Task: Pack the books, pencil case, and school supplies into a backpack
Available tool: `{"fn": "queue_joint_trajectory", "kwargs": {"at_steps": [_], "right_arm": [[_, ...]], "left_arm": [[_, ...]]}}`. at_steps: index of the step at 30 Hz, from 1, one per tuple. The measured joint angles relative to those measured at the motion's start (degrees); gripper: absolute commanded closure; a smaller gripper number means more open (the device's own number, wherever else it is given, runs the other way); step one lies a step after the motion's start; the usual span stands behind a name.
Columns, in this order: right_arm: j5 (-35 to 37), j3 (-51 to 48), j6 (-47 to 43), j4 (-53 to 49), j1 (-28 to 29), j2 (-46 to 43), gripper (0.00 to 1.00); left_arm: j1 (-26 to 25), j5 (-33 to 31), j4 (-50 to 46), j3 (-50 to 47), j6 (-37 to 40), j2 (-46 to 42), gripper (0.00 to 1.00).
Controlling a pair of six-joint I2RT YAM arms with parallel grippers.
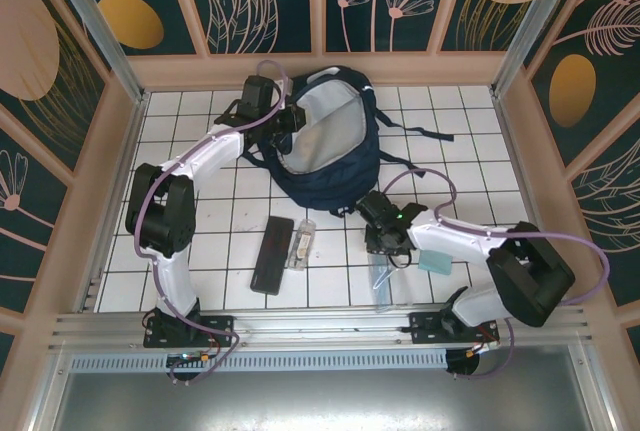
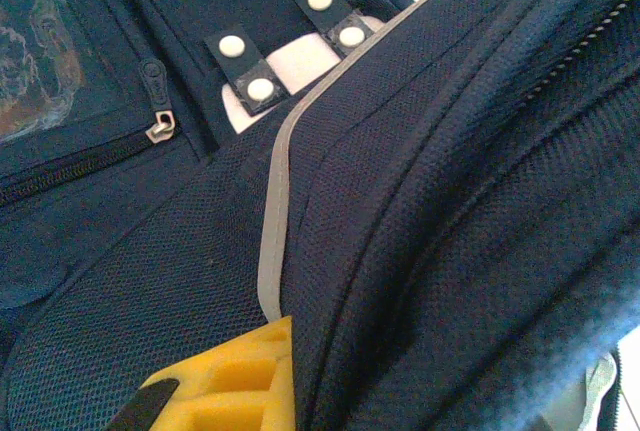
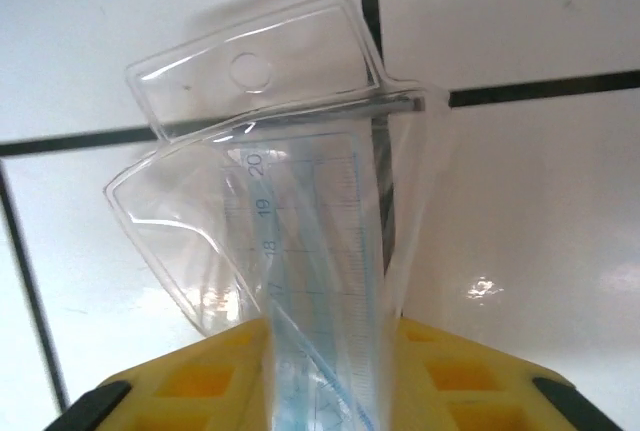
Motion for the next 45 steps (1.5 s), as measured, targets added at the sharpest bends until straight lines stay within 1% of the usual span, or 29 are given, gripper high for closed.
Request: {"fn": "queue_joint_trajectory", "kwargs": {"at_steps": [4,8,13,18,23,27,30,34,39,43,45], "right_arm": [[-2.5,0.0,0.0,0.9,-4.4,-5.4,0.75],[-5.7,-0.9,-0.1,3.1,-9.1,-10.3,1.00],[-9.8,-3.8,-0.6,5.9,-13.1,-12.5,1.00],[-11.1,-3.7,-1.3,5.8,-15.6,-12.8,1.00],[-14.1,0.9,-3.5,4.5,-19.4,-13.3,1.00],[-18.9,8.3,-5.0,4.8,-22.9,-13.1,1.00],[-22.6,14.9,-5.3,6.8,-24.4,-10.6,1.00],[-27.0,20.5,-3.5,14.4,-24.7,-4.0,1.00],[-30.7,22.5,2.0,25.2,-24.6,6.6,1.00],[-31.4,24.0,6.4,31.7,-24.4,14.2,1.00],[-31.4,24.4,8.3,34.1,-24.4,16.5,1.00]], "left_arm": [[0.4,0.1,0.3,0.0,-0.4,0.0,1.00],[0.4,0.4,0.5,0.0,-0.9,0.0,1.00],[0.5,0.7,0.6,0.0,-1.5,0.0,1.00],[0.5,1.2,0.6,-0.1,-1.5,0.0,1.00],[0.6,2.7,1.2,-0.7,-1.6,0.0,1.00],[0.7,4.5,3.1,-2.6,-1.9,0.0,1.00],[0.7,5.6,4.0,-3.7,-1.9,-0.3,1.00],[0.6,6.4,3.8,-4.7,-1.9,-1.9,1.00],[-0.6,6.7,1.8,-4.8,-2.4,-4.1,1.00],[-2.5,6.8,0.2,-4.8,-3.3,-5.4,1.00],[-3.5,6.9,0.0,-4.8,-4.1,-5.9,1.00]]}}
